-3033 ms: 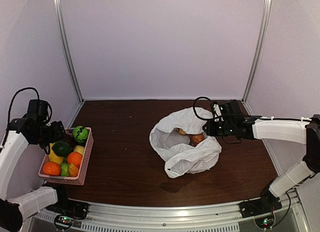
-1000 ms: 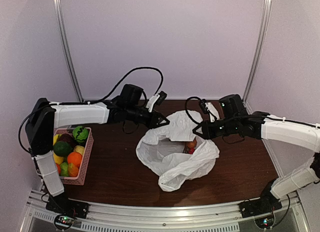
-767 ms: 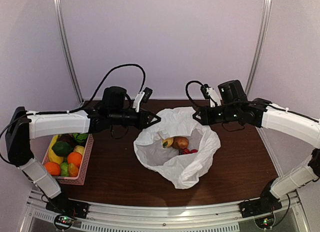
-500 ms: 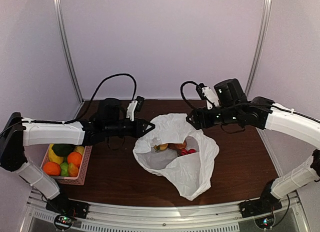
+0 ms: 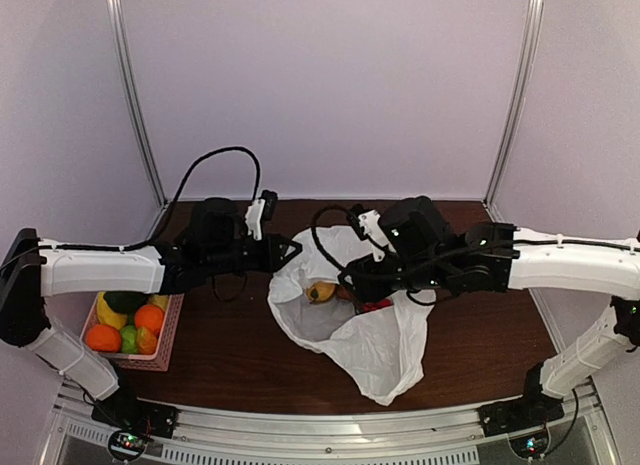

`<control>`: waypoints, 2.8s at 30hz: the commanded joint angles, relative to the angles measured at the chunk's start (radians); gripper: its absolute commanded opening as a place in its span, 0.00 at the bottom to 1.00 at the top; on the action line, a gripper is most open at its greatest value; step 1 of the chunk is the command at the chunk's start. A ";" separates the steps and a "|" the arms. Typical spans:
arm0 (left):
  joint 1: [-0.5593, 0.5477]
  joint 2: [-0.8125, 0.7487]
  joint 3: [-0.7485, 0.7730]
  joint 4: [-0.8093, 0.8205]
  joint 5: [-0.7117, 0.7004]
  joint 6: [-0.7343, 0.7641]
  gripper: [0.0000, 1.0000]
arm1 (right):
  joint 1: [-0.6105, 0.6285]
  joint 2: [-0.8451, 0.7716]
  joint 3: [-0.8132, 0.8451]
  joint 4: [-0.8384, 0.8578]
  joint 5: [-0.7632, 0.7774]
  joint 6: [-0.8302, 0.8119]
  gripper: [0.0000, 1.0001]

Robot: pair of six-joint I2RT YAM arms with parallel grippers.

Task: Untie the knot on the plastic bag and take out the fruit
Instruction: Adjust the bag opening on the takeout bag, then reach into the gripper in the takeout bag, then pick up the fake fruit from the takeout bag.

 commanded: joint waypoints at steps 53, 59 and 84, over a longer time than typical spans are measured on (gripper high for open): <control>0.010 -0.017 -0.061 0.057 -0.012 0.063 0.00 | 0.005 0.304 0.040 -0.059 0.124 0.125 0.53; 0.010 -0.009 -0.063 0.053 -0.011 0.060 0.00 | -0.069 0.377 0.060 -0.054 0.140 0.066 0.48; 0.010 0.009 -0.054 0.032 -0.033 0.050 0.00 | -0.104 0.405 0.079 -0.046 0.214 0.028 0.00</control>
